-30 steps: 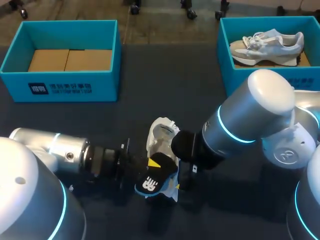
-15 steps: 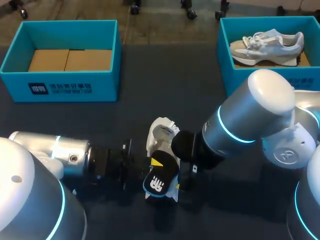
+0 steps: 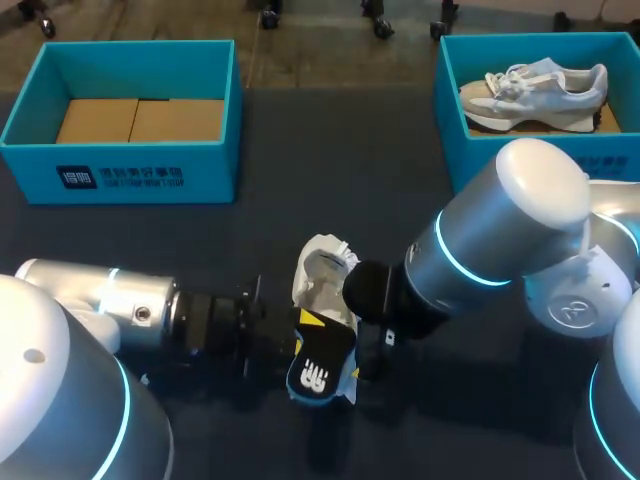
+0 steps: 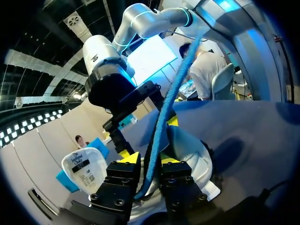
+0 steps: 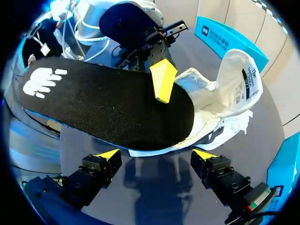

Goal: Take the shoe out of the shoebox, open the shoe tongue, remove and reinsert the insole, then place the shoe into the shoebox

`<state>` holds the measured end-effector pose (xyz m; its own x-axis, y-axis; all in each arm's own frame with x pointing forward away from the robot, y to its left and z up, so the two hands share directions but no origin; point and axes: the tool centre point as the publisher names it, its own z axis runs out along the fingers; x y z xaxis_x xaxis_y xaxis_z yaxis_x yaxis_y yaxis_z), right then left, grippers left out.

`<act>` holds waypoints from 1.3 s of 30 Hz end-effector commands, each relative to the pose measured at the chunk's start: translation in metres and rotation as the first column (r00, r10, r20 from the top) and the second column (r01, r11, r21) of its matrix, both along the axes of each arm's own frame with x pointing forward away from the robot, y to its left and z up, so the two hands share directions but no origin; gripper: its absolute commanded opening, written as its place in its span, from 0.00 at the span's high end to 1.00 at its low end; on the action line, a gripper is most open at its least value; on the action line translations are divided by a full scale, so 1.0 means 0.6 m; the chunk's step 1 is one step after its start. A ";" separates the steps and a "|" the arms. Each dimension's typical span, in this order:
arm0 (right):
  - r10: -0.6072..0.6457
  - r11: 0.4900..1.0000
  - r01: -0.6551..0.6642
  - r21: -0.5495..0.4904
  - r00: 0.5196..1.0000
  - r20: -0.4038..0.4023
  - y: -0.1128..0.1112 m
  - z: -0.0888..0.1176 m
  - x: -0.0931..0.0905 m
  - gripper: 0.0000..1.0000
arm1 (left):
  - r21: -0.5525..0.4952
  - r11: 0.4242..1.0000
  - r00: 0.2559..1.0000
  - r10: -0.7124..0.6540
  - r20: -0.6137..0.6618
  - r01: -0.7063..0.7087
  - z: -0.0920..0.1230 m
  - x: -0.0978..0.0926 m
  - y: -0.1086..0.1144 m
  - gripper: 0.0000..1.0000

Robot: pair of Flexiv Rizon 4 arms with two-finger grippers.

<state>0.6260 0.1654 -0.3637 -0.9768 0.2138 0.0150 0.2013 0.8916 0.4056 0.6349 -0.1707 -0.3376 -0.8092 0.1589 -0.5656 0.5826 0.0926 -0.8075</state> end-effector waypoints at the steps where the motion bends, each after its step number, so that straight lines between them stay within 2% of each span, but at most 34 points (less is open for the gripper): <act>1: 0.000 1.000 0.000 0.002 1.000 0.001 0.001 -0.003 -0.002 0.00 | -0.008 1.000 1.000 -0.007 0.011 0.007 0.010 -0.009 0.003 0.74; 5: 0.000 1.000 0.000 0.002 1.000 0.001 0.001 -0.003 -0.002 0.00 | -0.012 0.999 0.999 -0.029 0.037 0.029 0.023 -0.019 -0.002 0.71; 16: 0.000 1.000 0.000 0.002 1.000 0.001 0.001 -0.003 -0.002 0.00 | -0.007 0.997 0.994 -0.079 0.071 0.079 0.043 -0.033 -0.018 0.75; 17: 0.000 1.000 0.000 0.002 1.000 0.001 0.001 -0.003 -0.002 0.00 | -0.002 0.997 0.994 -0.083 0.075 0.083 0.042 -0.033 -0.019 0.76; 18: 0.000 1.000 0.000 0.002 1.000 0.001 0.001 -0.003 -0.002 0.00 | 0.003 0.996 0.993 -0.085 0.079 0.085 0.041 -0.032 -0.021 0.83; 19: 0.000 1.000 0.000 0.002 1.000 0.001 0.001 -0.003 -0.002 0.00 | 0.010 0.996 0.993 -0.087 0.084 0.086 0.040 -0.032 -0.022 1.00; 29: 0.000 1.000 0.000 0.002 1.000 0.001 0.001 -0.003 -0.002 0.00 | 0.042 0.995 0.991 -0.089 0.100 0.085 0.005 -0.005 -0.023 1.00; 35: 0.000 1.000 0.000 0.002 1.000 0.001 0.001 -0.003 -0.002 0.00 | 0.096 0.995 0.995 -0.048 0.093 0.039 -0.020 0.012 -0.023 1.00; 39: 0.000 1.000 0.000 0.002 1.000 0.001 0.001 -0.003 -0.002 0.00 | 0.116 0.993 0.995 -0.024 0.098 0.012 -0.024 0.014 -0.024 1.00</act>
